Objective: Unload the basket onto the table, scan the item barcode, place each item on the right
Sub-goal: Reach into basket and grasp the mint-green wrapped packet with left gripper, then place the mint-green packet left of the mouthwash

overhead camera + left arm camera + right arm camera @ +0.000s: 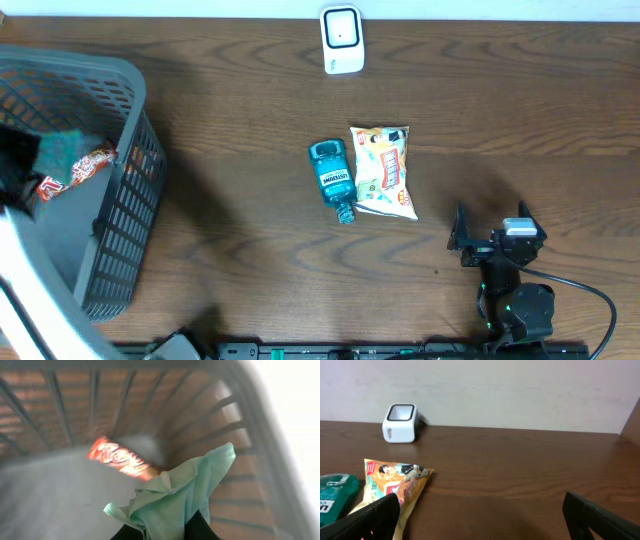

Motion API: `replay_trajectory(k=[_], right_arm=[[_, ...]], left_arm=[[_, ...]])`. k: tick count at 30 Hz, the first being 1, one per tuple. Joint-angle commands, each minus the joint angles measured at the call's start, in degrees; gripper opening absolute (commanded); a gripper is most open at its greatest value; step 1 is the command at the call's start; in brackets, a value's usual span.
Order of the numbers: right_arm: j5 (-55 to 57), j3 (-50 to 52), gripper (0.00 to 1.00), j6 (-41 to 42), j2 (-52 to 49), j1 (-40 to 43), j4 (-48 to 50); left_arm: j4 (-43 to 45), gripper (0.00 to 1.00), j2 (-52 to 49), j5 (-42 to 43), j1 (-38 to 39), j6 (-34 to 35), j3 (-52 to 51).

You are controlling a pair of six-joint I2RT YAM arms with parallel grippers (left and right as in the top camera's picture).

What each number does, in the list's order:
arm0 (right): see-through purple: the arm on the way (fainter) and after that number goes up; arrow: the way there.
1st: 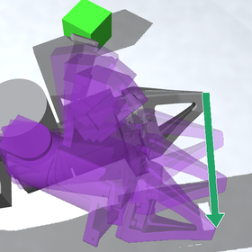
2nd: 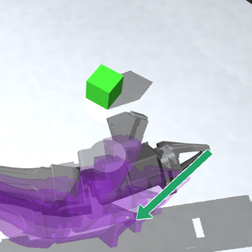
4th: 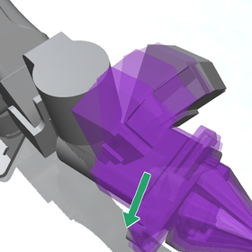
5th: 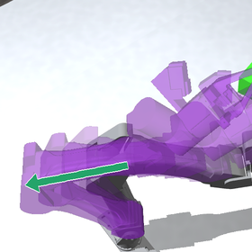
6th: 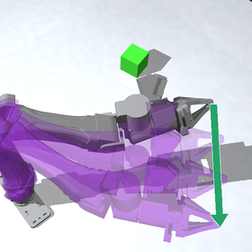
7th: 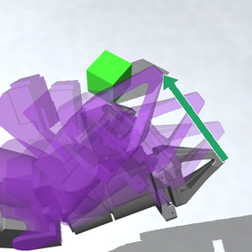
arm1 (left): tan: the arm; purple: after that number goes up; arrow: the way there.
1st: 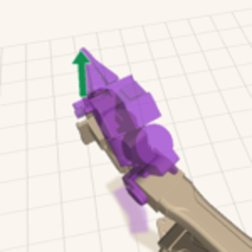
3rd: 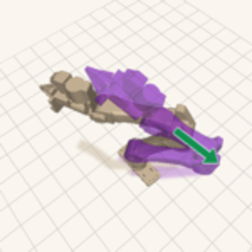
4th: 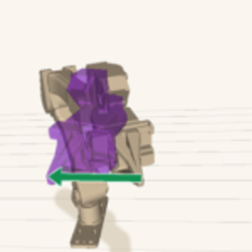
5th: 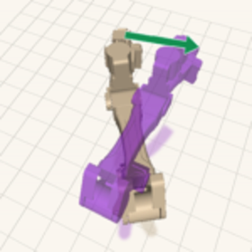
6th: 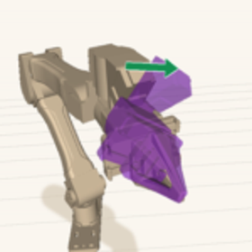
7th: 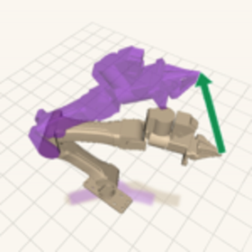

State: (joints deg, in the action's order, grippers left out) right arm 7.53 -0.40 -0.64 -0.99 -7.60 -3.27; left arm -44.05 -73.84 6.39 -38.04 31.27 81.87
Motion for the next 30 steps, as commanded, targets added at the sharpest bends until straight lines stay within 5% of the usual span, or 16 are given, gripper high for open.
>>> replay_trajectory(k=[1,7,14,22,30], right_arm=[[0.5,0.09,0.99,-0.26,0.24,-0.33,-0.2],[0.52,0.09,0.99,-0.28,0.24,-0.33,-0.2],[0.5,0.09,0.99,-0.28,0.24,-0.33,-0.2],[0.52,0.09,0.99,-0.28,0.24,-0.33,-0.17],[0.5,0.09,0.99,-0.28,0.24,-0.33,-0.2]], left_arm=[[1.84,0.07,6.99,5.88,0.2,4.42,0.68],[5.84,0.07,16.17,21.11,5.79,12.52,0.66],[5.77,0.07,16.35,21.4,23.65,12.85,-0.74],[-3.5,0.07,4.61,10.38,43.12,5.57,-3.89],[-9.27,0.07,-13.03,4.42,52.81,4.9,-4.09]])
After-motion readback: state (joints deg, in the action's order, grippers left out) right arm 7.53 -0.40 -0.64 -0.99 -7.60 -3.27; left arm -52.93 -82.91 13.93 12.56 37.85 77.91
